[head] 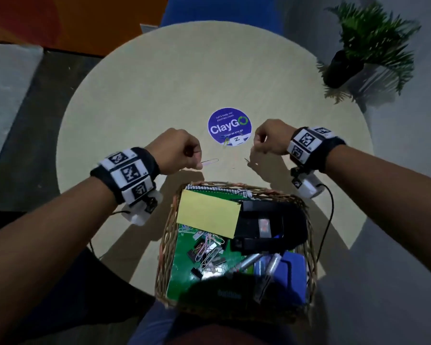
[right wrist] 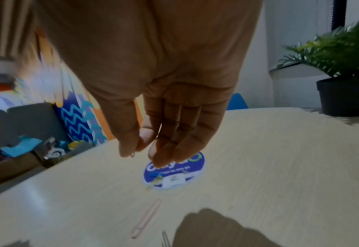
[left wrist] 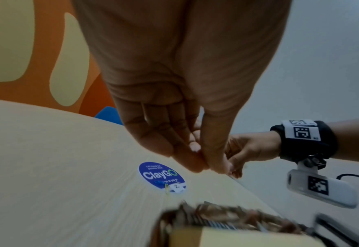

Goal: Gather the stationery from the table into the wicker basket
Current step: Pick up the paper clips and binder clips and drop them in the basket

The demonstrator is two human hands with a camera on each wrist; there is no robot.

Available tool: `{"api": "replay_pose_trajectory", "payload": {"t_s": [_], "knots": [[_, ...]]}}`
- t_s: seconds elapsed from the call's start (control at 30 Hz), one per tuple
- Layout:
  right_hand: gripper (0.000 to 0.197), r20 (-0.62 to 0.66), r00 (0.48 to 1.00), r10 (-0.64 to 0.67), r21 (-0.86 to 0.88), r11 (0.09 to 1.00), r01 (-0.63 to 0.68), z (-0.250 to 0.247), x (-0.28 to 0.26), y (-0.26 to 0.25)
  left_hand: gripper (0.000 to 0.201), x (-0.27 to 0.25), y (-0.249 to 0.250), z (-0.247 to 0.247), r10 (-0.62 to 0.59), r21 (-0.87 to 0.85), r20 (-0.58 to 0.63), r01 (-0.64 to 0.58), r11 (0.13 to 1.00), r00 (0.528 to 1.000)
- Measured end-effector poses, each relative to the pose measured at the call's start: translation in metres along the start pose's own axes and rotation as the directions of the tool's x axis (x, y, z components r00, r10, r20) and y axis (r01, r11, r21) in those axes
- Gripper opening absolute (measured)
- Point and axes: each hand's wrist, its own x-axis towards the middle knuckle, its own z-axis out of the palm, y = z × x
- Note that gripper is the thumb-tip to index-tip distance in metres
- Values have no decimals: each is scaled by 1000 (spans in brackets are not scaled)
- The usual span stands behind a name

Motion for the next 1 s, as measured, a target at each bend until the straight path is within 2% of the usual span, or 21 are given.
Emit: {"api": "replay_pose_trajectory", "payload": {"t_s": [0.13,0.3,0.37,0.47,0.53,0.67,0.77,0.83,0.9,1.0], "knots": [[19,-45,995,-83,91,992,87,-3,-35,-10,10,-50,-3,26,-50,-116,-16,48,992,999],[17,-68,967,-246,69,966,251,13,-85,-37,8,-98,-12,62,-65,-197,-13,61,979,998],[16,-43,956,-290,68,954,292,25,-101,-46,3,-110,-13,74,-57,-247,13,59,967,998],[15,15,951,-308,47,950,307,41,-119,-60,11,-123,-15,84,-33,-247,53,45,968,998],[16,59,946,-318,10,948,318,50,-130,-71,15,-124,-23,80,-40,-242,-15,35,970,999],[19,164,904,-394,-24,915,403,65,-149,-95,13,-116,-34,52,-78,-312,-157,26,950,985],[22,261,856,-445,-123,865,487,76,-158,-107,13,-94,-41,29,-63,-199,-191,24,980,980],[25,252,841,-478,-211,821,530,76,-158,-107,17,-69,-50,16,-69,-95,-200,51,994,977],[25,171,863,-475,-225,834,503,65,-149,-99,19,-40,-56,5,-78,13,-207,82,997,975],[22,56,924,-378,-241,893,380,37,-116,-72,19,7,-54,-3,-63,154,-179,91,984,982]]}}
